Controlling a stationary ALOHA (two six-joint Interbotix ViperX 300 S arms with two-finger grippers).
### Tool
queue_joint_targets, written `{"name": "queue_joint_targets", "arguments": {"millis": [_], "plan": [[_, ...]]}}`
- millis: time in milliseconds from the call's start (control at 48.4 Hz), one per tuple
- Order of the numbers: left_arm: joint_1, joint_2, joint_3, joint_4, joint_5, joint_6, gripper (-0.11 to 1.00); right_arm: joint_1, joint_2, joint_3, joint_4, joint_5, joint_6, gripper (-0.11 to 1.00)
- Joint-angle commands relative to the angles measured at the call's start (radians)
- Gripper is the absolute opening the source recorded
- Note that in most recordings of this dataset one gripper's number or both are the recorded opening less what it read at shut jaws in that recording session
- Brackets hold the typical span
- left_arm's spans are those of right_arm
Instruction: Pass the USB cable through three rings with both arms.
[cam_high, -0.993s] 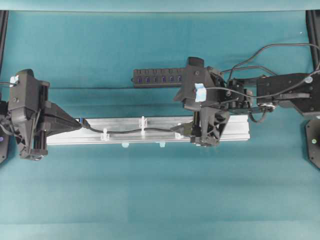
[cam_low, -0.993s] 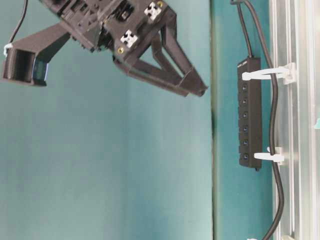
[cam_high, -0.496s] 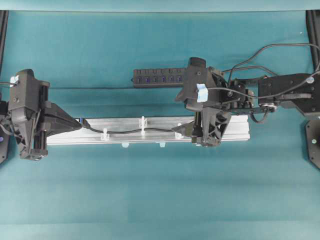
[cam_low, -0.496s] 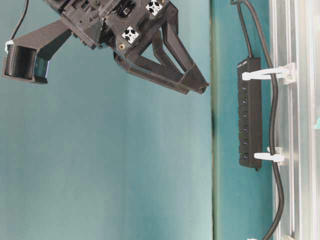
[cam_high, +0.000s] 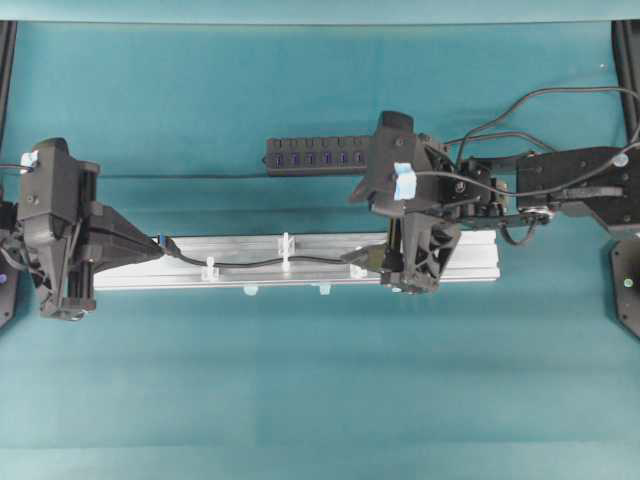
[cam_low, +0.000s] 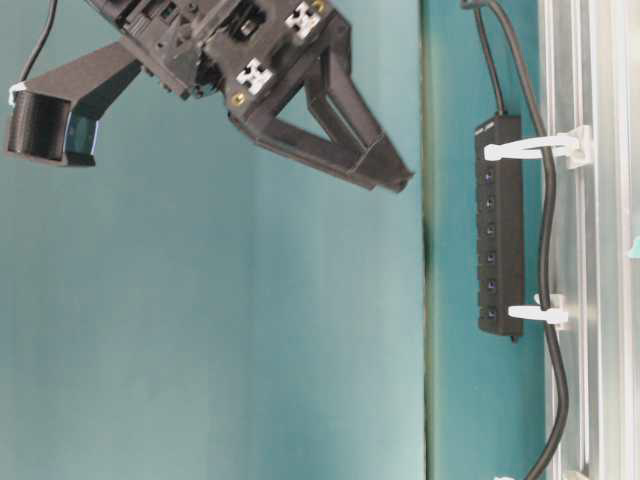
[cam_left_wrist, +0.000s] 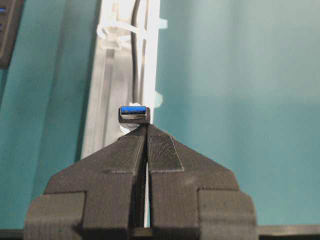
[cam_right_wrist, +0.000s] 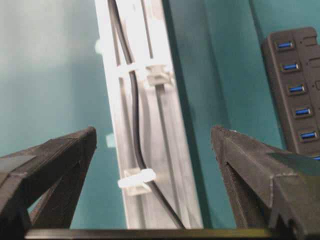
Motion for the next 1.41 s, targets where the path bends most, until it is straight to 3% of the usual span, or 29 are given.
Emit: {"name": "queue_joint_targets", "arguments": {"millis": [0, 414, 1386], "plan": [[0.002, 0.000, -0.018, 0.002, -0.005, 0.003, 0.00, -0.003, -0.020, -0.005, 0.003, -0.017, 0.017, 0.70], [0.003, 0.002, -0.017, 0.002, -0.006, 0.005, 0.00, -0.003, -0.020, -0.003, 0.003, -0.048, 0.020, 0.62], [0.009, 0.002, -0.017, 0.002, -0.011, 0.002, 0.00, -0.002, -0.020, -0.005, 0.005, -0.104, 0.021, 0.62]]}}
